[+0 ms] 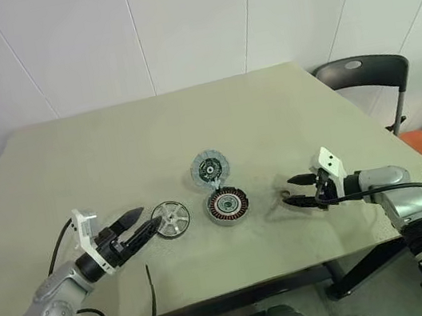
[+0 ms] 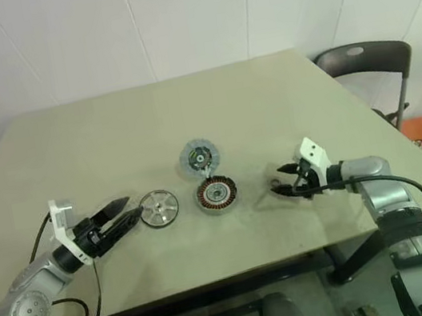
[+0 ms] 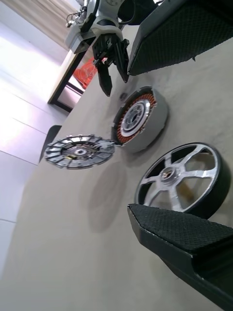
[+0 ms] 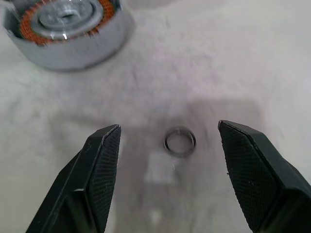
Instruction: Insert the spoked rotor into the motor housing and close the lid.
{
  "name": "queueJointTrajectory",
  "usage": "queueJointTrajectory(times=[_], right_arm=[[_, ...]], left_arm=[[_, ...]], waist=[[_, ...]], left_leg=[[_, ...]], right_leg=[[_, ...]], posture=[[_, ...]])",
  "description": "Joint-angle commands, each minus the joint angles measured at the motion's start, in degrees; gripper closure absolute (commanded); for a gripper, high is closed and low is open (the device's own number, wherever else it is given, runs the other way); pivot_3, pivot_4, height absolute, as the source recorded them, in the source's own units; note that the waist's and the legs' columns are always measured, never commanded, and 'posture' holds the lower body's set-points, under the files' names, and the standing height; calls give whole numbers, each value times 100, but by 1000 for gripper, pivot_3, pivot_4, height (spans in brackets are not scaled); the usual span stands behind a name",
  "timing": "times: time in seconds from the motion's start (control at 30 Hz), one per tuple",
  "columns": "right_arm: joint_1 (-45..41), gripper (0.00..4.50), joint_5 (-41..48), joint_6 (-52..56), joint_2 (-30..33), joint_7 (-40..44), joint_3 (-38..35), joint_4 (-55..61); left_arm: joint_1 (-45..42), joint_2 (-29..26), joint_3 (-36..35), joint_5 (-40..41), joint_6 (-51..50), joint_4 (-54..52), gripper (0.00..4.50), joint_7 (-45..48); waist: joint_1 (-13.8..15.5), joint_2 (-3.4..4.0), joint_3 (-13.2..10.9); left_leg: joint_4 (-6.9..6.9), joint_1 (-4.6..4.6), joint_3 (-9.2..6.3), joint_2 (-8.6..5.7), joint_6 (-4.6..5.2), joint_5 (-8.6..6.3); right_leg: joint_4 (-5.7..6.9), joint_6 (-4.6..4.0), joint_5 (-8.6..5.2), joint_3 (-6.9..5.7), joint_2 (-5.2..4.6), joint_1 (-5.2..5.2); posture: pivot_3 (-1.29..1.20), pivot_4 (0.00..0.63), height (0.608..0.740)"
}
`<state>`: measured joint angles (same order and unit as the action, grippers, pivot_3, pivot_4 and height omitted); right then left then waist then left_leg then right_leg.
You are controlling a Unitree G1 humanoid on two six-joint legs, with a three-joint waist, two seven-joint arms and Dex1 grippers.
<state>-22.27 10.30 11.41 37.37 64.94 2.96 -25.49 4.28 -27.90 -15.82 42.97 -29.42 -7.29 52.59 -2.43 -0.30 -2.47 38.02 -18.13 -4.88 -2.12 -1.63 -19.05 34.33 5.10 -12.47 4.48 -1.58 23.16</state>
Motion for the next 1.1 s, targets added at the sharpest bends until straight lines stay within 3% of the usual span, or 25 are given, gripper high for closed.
queueJointTrajectory(times=[0.03, 0.37, 0.6, 0.73, 1.1], right_arm=[[-43, 1165, -50, -210, 25, -40, -50, -112], [-142, 1165, -146, -450, -169, -233, -58, -588], [-233, 1165, -180, -635, -183, -200, -54, -740], [-179, 1165, -183, -816, -194, -184, -87, -800], [-175, 1165, -144, -1064, -156, -133, -160, -944]], left_arm=[[-15, -13, -18, 42, 67, -282, 11, -18], [-53, -164, 112, 73, 13, -451, 11, 158], [-445, -994, 895, -504, 124, -57, 11, 1254], [-1048, -1497, 1560, -1381, 817, 642, 11, 2049], [-2015, -1104, 1892, -1630, 1333, 1319, 11, 2516]], waist=[[3, 0, 0], [-7, -3, 2], [-15, -3, -3], [-15, -2, -4], [-12, -1, -4]], left_leg=[[0, 0, -1, 0, 0, 0], [0, 20, 2, -1, 0, 0], [-1, 73, 5, 0, 0, 0], [-3, 71, 4, 0, 1, 0], [-6, 63, 3, 3, 5, -3]], right_leg=[[0, -1, 0, 0, 0, -1], [0, -1, -2, 2, 1, -21], [-1, 19, -20, 2, 6, -75], [-2, 19, -20, 2, 7, -69], [-6, 18, -17, 5, 0, -63]], posture=[[0, 0, 740], [0, 0, 740], [0, 0, 740], [0, 0, 740], [0, 0, 740]])
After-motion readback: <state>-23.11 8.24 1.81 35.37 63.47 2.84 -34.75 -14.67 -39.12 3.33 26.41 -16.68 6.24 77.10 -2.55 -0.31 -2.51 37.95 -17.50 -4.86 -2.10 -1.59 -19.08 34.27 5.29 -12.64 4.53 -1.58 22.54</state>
